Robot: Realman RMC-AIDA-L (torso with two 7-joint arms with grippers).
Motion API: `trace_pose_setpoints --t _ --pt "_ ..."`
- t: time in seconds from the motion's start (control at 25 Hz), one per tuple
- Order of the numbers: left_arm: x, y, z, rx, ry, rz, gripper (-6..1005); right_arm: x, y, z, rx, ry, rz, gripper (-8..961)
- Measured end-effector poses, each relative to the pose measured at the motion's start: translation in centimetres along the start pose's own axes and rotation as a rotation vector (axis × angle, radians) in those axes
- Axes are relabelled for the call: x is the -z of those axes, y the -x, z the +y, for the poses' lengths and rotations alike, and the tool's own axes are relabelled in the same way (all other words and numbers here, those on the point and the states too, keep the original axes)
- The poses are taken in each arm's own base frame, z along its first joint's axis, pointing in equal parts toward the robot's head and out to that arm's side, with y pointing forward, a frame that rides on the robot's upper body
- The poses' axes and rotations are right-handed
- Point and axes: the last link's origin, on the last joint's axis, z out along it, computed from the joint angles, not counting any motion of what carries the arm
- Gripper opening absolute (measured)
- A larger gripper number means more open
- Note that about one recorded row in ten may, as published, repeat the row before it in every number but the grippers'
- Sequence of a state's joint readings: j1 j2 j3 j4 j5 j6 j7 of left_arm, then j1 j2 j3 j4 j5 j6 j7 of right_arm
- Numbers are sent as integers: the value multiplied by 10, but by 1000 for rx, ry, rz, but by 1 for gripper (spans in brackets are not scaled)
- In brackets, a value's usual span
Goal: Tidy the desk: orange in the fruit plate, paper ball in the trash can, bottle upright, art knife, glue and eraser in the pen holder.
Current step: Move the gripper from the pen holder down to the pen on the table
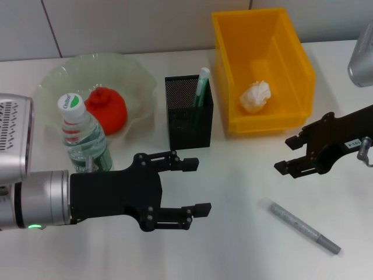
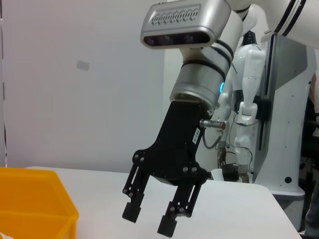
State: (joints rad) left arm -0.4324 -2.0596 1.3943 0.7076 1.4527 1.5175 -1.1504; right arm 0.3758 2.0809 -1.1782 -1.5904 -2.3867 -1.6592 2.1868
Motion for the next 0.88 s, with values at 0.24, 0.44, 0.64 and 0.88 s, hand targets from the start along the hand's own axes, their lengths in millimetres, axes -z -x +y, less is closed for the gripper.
trace_pose_setpoints --t 0.24,0.44,0.64,0.88 --pt "-2 1 0 4 2 -5 786 6 4 2 -36 1 47 586" --pt "-3 1 0 2 2 -5 786 8 7 2 -50 -6 116 586" --pt "-3 1 0 1 2 -5 786 9 11 4 -68 10 175 586" --pt "-3 1 0 -1 2 -4 786 0 11 4 -87 37 231 585"
